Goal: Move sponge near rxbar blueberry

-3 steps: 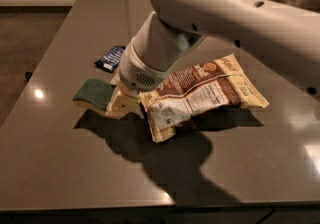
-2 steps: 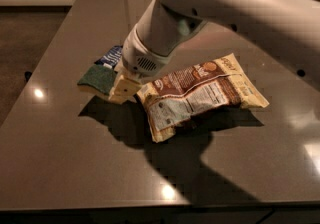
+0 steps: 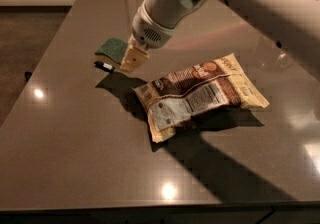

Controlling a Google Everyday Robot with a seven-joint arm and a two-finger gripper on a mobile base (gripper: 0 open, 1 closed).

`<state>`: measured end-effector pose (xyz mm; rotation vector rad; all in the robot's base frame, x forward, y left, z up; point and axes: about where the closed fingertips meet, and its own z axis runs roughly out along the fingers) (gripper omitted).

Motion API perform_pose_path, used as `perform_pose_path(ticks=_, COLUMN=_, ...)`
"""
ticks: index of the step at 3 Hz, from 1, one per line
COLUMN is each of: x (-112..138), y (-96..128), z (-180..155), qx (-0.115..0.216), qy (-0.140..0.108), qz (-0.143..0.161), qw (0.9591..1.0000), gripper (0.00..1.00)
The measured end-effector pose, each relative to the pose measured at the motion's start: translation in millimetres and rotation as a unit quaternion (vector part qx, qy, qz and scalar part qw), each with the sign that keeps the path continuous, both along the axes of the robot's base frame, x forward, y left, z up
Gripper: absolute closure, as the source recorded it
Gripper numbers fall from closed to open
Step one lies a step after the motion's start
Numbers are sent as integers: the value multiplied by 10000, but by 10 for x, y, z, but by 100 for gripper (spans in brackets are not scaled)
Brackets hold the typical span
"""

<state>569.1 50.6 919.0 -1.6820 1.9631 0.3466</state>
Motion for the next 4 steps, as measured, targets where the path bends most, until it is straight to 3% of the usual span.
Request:
perform_pose_path(ticks=2, x=567, y=56, z=-40, qx=-33, qy=-49, qz=-474, qw=9989, gripper=97)
perform_pose_path(ticks=4, x=766, y=227, z=-163, qx=-30, qy=-21, qz=-564, qw=9984, gripper=51)
